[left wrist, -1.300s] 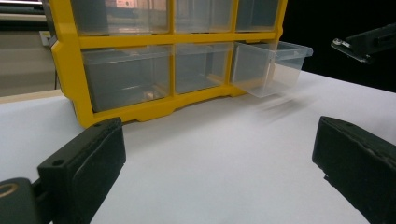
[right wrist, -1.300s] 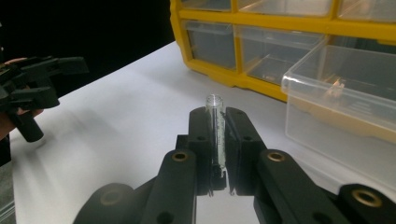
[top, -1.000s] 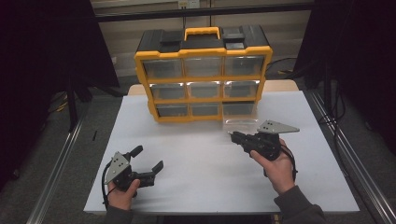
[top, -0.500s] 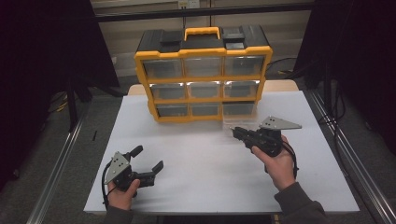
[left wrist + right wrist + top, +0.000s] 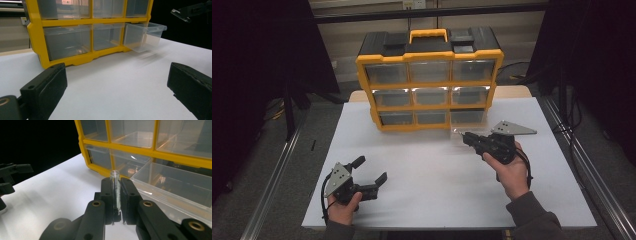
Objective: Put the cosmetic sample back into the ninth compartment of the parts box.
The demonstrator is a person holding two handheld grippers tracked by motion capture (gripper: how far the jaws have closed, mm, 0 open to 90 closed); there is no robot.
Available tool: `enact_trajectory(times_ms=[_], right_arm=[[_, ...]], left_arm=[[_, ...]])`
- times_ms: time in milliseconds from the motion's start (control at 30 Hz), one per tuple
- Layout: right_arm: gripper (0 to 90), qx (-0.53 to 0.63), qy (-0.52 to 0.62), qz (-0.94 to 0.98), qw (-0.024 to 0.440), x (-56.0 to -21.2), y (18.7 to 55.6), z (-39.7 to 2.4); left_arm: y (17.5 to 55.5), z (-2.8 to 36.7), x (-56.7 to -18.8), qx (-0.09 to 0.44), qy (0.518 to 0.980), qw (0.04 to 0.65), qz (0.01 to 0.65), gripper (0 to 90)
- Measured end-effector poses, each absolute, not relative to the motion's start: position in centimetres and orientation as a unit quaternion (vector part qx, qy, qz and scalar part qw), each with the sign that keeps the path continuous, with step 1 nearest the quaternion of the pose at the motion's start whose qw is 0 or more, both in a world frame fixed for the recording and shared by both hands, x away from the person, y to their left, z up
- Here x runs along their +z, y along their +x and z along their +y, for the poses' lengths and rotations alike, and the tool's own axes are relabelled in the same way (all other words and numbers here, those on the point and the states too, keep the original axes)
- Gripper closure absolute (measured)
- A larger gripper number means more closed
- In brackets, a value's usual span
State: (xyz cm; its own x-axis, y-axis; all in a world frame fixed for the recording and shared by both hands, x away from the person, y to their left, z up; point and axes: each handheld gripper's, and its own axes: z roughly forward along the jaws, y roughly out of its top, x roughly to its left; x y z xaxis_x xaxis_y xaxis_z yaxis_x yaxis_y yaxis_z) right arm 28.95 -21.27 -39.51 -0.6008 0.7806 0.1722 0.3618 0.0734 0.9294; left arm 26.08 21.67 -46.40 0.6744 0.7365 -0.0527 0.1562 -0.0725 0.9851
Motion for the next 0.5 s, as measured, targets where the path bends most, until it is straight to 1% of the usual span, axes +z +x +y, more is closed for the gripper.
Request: enact_trajectory(times_ms=[500], right_arm=[[81.8,0.548,0.408,0.703,0.199,-39.16,29.82,-21.47]], left_arm=[[26.08,21.63,-46.43,0.236,0.69,0.603,0.323,2.9]])
